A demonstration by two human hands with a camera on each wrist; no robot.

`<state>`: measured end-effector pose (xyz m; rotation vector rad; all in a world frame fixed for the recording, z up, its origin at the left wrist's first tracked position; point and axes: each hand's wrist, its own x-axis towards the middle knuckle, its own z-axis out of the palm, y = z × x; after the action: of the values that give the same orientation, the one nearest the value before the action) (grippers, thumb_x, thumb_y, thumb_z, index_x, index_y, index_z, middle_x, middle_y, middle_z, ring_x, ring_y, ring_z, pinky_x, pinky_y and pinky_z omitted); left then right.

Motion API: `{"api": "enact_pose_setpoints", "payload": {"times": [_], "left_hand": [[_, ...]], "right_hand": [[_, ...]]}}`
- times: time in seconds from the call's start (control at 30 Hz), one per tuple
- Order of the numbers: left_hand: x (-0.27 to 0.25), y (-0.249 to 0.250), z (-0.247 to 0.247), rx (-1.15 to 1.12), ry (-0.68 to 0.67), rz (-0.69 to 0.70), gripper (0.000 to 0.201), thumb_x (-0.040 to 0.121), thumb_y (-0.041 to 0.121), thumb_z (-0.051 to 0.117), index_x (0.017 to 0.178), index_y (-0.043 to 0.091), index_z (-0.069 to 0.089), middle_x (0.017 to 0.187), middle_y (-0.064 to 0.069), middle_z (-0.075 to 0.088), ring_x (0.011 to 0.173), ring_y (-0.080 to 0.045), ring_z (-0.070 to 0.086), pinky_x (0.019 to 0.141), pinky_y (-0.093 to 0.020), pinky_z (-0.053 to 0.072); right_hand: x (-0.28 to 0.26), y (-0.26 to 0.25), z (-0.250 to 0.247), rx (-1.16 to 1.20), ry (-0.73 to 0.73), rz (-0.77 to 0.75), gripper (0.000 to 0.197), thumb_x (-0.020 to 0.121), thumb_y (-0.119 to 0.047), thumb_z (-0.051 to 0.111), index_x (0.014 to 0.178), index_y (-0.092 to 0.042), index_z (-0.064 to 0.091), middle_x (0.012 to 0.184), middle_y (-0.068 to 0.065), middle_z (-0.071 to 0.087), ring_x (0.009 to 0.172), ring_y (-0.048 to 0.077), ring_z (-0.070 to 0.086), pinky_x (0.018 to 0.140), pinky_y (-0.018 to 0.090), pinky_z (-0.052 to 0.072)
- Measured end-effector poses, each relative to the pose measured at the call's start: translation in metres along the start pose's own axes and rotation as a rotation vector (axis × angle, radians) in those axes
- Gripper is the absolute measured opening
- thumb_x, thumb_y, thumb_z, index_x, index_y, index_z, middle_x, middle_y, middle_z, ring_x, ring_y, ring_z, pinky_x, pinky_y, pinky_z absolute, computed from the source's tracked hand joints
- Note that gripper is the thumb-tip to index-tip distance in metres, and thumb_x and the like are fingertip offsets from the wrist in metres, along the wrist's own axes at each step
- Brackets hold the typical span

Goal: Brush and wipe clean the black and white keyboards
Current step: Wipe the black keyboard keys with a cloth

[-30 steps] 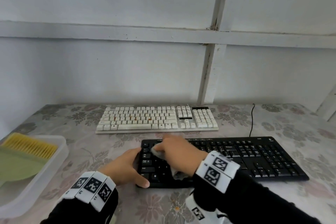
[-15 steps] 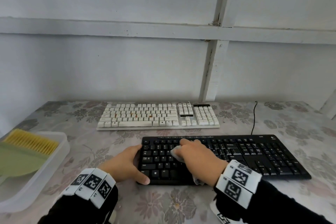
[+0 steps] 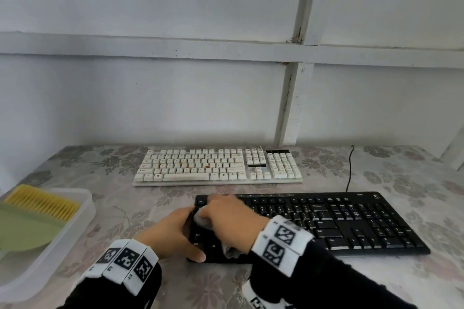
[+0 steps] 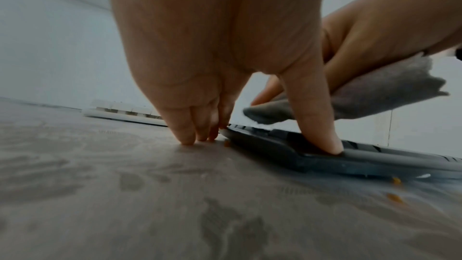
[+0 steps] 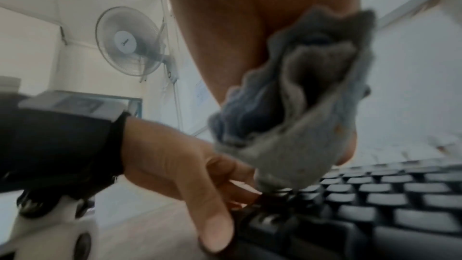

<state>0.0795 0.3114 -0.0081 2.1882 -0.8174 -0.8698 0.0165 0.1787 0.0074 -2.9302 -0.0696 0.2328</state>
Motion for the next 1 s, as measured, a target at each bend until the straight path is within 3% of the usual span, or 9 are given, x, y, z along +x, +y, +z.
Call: {"api": "enact_pose_setpoints", "payload": {"times": [0.07,0.17,0.23,0.4,0.53,0.67,0.8,0.9,1.0], "left_hand": [[0.001,0.001,0.0,0.003,0.011,0.008,0.063,0.067,-0.002,0.076,0.086,0.045,0.037,0.096,0.024,0.049,0.095,0.001,0.054,0.076,-0.008,0.043],[0.003,-0.004,0.0,-0.035,0.03,-0.003,0.066,0.065,-0.003,0.078,0.087,0.044,0.038,0.097,0.025,0.049,0.097,0.0,0.054,0.069,-0.003,0.041],[0.002,-0.006,0.002,-0.049,0.034,0.009,0.066,0.065,-0.002,0.077,0.089,0.044,0.037,0.098,0.024,0.049,0.089,0.009,0.051,0.063,0.001,0.039],[0.0,-0.007,0.002,-0.077,0.024,0.015,0.067,0.065,0.002,0.08,0.092,0.046,0.037,0.104,0.026,0.047,0.1,0.007,0.05,0.066,0.002,0.038],[0.002,-0.01,0.001,-0.071,0.028,0.023,0.069,0.063,0.005,0.081,0.094,0.048,0.037,0.108,0.026,0.046,0.103,0.005,0.049,0.076,-0.002,0.037],[0.006,-0.014,0.001,-0.054,0.033,-0.006,0.078,0.059,0.01,0.084,0.111,0.042,0.035,0.118,0.02,0.046,0.116,-0.007,0.046,0.095,-0.02,0.037],[0.006,-0.016,0.0,-0.071,0.013,-0.025,0.087,0.048,0.02,0.085,0.117,0.039,0.035,0.124,0.016,0.048,0.116,-0.005,0.047,0.1,-0.025,0.039],[0.006,-0.019,0.0,-0.078,0.012,-0.023,0.095,0.039,0.028,0.084,0.12,0.039,0.035,0.128,0.014,0.047,0.119,-0.007,0.047,0.106,-0.031,0.038],[0.007,-0.02,0.0,-0.093,0.003,-0.018,0.091,0.046,0.02,0.086,0.121,0.038,0.036,0.129,0.013,0.048,0.118,-0.006,0.048,0.105,-0.03,0.039]], "right_hand": [[0.003,-0.01,0.004,-0.038,-0.041,0.002,0.016,0.093,-0.004,0.041,0.096,-0.004,0.057,0.097,0.008,0.034,0.088,0.027,0.034,0.057,0.032,0.03],[-0.007,-0.004,0.005,-0.036,-0.034,0.045,0.025,0.087,0.005,0.043,0.072,-0.014,0.042,0.096,0.007,0.031,0.088,0.028,0.033,0.053,0.029,0.025],[-0.018,0.012,0.005,-0.021,-0.009,0.058,0.026,0.082,0.01,0.041,0.074,-0.015,0.037,0.095,0.007,0.032,0.089,0.027,0.035,0.056,0.031,0.03],[-0.043,0.052,0.006,-0.02,0.037,0.076,0.037,0.046,0.008,0.024,0.068,-0.018,0.04,0.087,0.002,0.035,0.079,0.021,0.033,0.053,0.025,0.024],[-0.054,0.087,0.01,0.01,0.044,0.15,0.029,0.055,0.013,0.036,0.06,-0.016,0.035,0.075,-0.005,0.03,0.07,0.019,0.037,0.058,0.03,0.035],[-0.054,0.103,0.002,0.016,0.067,0.199,0.025,0.065,0.009,0.048,0.059,-0.014,0.039,0.072,-0.006,0.03,0.056,0.017,0.033,0.053,0.025,0.028],[-0.053,0.093,0.021,0.033,0.118,0.111,0.024,0.073,0.01,0.047,0.073,-0.014,0.05,0.09,-0.001,0.045,0.078,0.026,0.054,0.072,0.029,0.046],[-0.062,0.097,0.026,-0.008,0.132,0.154,0.033,0.073,0.014,0.041,0.083,-0.015,0.052,0.098,0.002,0.046,0.084,0.024,0.045,0.076,0.036,0.045],[-0.077,0.11,0.024,-0.036,0.159,0.169,0.036,0.069,0.015,0.039,0.078,-0.019,0.046,0.094,0.0,0.044,0.081,0.023,0.042,0.075,0.038,0.046]]}}
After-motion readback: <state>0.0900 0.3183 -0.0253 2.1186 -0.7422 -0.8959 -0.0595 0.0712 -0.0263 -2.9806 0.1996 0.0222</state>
